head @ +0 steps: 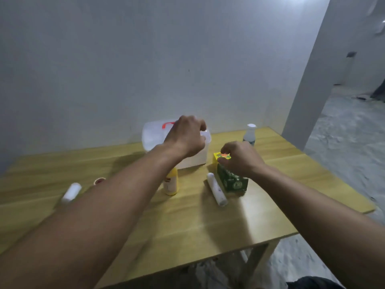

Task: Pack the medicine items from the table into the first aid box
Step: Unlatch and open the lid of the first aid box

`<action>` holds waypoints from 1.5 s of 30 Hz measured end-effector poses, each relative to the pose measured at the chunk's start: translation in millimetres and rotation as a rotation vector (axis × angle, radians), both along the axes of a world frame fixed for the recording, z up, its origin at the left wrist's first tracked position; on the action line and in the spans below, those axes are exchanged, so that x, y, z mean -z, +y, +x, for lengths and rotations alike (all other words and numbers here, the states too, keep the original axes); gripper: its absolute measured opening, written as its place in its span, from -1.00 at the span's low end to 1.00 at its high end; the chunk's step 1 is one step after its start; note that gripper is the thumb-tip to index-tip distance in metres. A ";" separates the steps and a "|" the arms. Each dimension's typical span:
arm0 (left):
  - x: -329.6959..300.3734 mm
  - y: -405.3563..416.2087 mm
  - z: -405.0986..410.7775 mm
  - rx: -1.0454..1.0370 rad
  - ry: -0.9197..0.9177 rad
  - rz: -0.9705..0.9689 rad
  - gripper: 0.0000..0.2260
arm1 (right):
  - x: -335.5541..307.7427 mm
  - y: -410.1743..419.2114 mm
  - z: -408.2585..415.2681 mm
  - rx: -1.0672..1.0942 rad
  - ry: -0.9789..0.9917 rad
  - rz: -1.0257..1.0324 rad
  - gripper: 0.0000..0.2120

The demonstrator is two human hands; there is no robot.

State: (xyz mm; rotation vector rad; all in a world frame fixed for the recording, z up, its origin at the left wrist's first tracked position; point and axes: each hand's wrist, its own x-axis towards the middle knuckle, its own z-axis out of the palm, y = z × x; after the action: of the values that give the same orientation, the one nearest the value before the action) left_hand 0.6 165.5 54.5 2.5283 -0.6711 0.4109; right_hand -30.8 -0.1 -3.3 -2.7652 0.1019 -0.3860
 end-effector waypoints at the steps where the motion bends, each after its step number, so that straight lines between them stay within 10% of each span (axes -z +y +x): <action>1: -4.9 5.3 6.4 -0.033 -0.007 0.018 -0.68 | -2.7 5.6 5.1 -0.018 -0.018 0.005 -0.70; 10: 13.7 65.7 57.5 -0.197 0.138 0.274 -0.47 | 7.5 55.5 31.9 -0.260 -0.359 -0.175 -0.74; 28: 44.1 82.1 81.9 -0.126 0.226 0.081 -0.36 | 47.1 55.7 56.2 -0.330 -0.676 -0.299 -0.81; 45: 38.3 85.3 95.2 -0.118 0.260 0.083 -0.35 | 44.7 29.8 95.2 -0.639 -0.678 -0.603 -0.63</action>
State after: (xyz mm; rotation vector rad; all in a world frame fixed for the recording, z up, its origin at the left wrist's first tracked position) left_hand 95.8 250.8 16.2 2.6452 -0.4503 0.0907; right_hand 64.5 29.7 -48.0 -2.7984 -1.1907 -1.2821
